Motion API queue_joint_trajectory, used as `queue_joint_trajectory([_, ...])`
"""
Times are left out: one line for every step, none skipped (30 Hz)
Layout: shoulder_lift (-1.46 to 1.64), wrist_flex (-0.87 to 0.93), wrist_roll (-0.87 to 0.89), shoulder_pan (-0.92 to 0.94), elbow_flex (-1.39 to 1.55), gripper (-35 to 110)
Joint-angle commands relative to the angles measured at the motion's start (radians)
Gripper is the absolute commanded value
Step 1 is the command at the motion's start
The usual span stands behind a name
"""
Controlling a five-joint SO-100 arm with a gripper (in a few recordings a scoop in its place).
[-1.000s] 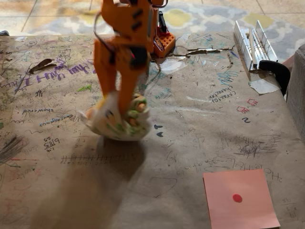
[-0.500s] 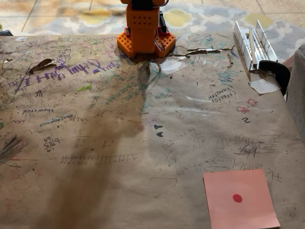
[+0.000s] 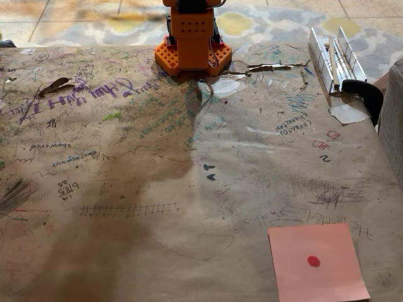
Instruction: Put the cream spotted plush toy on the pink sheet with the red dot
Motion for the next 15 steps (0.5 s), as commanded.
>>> queue_joint_trajectory([-0.002, 0.005, 0.017, -0.009, -0.064, 0])
queue_joint_trajectory([0.000, 0.003, 0.020, -0.009, -0.084, 0])
queue_joint_trajectory([0.000, 0.003, 0.025, -0.015, -0.107, 0])
queue_joint_trajectory([0.000, 0.003, 0.028, -0.020, -0.129, 0])
queue_joint_trajectory([0.000, 0.005, 0.032, -0.023, -0.152, 0])
queue_joint_trajectory([0.000, 0.009, 0.040, -0.023, -0.176, 0])
queue_joint_trajectory([0.000, 0.025, 0.051, -0.020, -0.202, 0])
queue_joint_trajectory([0.002, 0.048, 0.048, -0.017, -0.232, 0])
queue_joint_trajectory([0.002, 0.060, 0.032, -0.020, -0.253, 0])
queue_joint_trajectory([0.003, 0.058, 0.018, -0.028, -0.272, 0])
queue_joint_trajectory([0.003, 0.054, 0.012, -0.034, -0.290, 0])
queue_joint_trajectory([0.003, 0.049, 0.028, -0.037, -0.311, 0])
queue_joint_trajectory([0.003, 0.049, 0.034, -0.038, -0.330, 0])
queue_joint_trajectory([0.003, 0.051, 0.035, -0.041, -0.348, 0])
queue_joint_trajectory([0.002, 0.051, 0.041, -0.043, -0.365, 0])
